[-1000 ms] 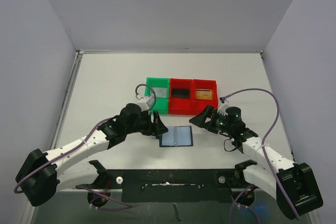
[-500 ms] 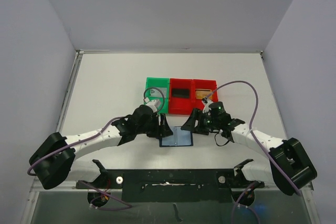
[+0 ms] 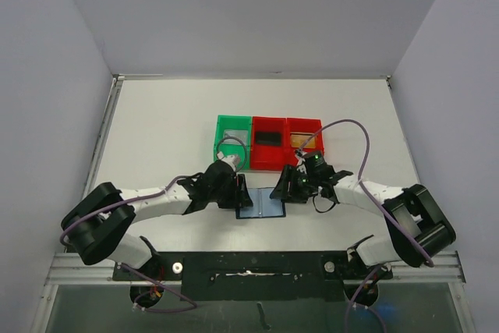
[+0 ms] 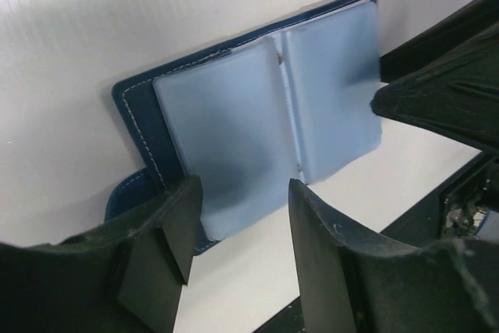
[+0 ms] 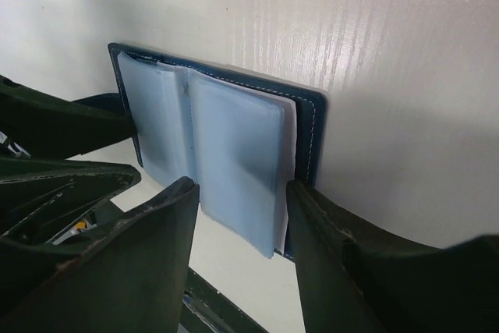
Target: Take the credit cards out of the card holder
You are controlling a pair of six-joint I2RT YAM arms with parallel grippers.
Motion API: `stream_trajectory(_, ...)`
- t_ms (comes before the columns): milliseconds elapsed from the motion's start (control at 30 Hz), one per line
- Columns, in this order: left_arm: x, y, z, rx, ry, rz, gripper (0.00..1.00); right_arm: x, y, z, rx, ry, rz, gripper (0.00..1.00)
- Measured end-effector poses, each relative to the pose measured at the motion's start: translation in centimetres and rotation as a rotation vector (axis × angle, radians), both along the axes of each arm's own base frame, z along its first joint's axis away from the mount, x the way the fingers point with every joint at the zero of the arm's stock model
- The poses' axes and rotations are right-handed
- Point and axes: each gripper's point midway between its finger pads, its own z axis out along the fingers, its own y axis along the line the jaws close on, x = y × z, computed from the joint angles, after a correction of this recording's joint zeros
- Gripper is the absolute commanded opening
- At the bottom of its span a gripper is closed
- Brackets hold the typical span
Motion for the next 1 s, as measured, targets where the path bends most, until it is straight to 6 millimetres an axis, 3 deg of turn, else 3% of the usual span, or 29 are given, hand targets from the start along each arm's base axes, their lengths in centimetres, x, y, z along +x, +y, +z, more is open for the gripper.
stream_trajectory(200, 0.0, 0.1, -0.9, 0.005, 0.001, 0.002, 0.37, 0.2, 0.2, -0.6, -0.010, 0.021, 0.010, 0.23)
stream_trajectory(433, 0.0, 0.0, -1.3, -0.012, -0.013, 0.002, 0.27, 0.2, 1.3, -0.6, 0.032, 0.023, 0.050, 0.08)
stream_trajectory(733, 0.1, -0.3, -1.3, -0.042, -0.019, 0.002, 0.28, 0.2, 3.2, 1.2, 0.129, -0.024, 0.107, 0.05)
stream_trajectory(1000, -0.4, -1.5, -0.7, -0.136, 0.010, 0.005, 0.28, 0.1, 3.0, 0.3, 0.110, -0.002, 0.106, 0.04)
